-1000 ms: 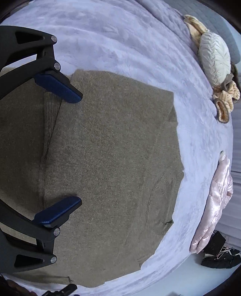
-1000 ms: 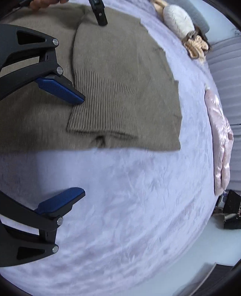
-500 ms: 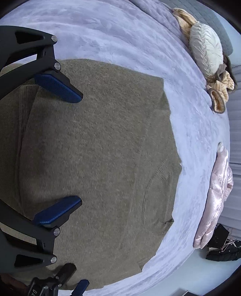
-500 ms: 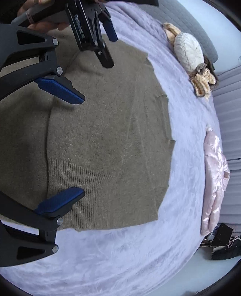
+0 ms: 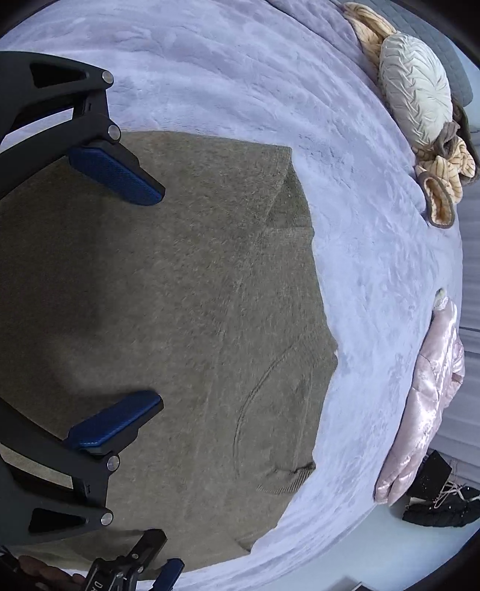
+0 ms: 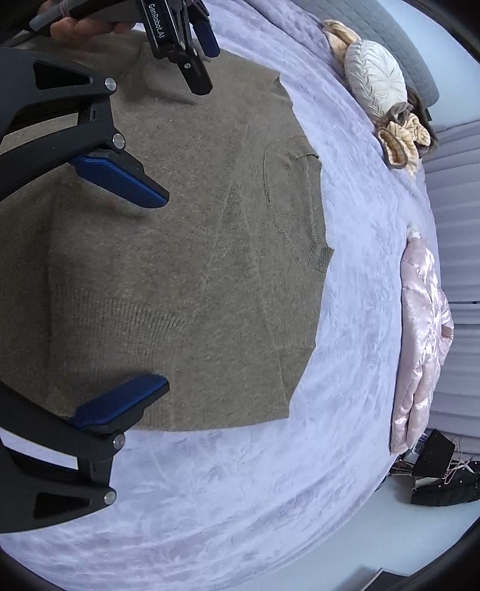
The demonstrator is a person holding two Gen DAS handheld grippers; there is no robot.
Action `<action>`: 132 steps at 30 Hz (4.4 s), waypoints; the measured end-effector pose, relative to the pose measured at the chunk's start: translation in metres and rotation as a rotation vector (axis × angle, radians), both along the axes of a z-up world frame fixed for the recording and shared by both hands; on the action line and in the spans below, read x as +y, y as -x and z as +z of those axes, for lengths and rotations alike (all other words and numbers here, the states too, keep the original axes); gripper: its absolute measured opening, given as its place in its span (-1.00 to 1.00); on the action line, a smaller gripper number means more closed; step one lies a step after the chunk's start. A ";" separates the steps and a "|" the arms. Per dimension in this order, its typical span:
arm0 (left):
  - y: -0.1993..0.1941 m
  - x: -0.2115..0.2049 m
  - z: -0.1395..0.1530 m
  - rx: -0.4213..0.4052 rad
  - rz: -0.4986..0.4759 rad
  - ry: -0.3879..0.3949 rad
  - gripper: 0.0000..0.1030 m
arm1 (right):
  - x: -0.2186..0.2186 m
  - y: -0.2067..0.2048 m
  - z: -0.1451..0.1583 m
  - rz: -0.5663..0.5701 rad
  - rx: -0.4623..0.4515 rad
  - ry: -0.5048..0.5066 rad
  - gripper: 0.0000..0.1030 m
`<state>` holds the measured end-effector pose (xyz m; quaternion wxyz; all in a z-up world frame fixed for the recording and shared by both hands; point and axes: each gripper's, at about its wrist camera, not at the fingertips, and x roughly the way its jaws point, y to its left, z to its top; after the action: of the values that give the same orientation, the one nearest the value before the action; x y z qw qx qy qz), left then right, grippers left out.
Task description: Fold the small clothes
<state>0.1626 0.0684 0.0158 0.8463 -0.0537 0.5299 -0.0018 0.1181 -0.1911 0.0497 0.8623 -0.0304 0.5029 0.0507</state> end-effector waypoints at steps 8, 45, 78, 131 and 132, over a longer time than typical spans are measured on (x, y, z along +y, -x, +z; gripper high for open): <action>-0.039 0.022 -0.011 0.049 0.028 0.007 0.98 | -0.023 -0.074 -0.025 -0.095 0.107 -0.031 0.82; 0.294 0.009 0.012 -0.039 -0.308 -0.125 0.98 | -0.042 0.279 -0.033 0.411 -0.060 0.067 0.99; 0.365 0.062 -0.003 0.038 -0.054 0.311 0.98 | -0.055 0.347 -0.003 0.498 -0.091 0.061 1.00; 0.365 0.023 -0.001 -0.096 -0.056 0.210 -0.15 | -0.081 0.323 -0.039 0.278 -0.080 -0.350 0.03; 0.364 0.028 0.001 -0.094 -0.049 0.234 -0.42 | -0.079 0.324 -0.039 0.283 -0.084 -0.340 0.01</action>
<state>-0.2017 0.0966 0.0165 0.8578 -0.1387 0.4872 -0.0869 -0.2058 -0.2702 0.0105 0.8594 0.0430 0.4418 0.2537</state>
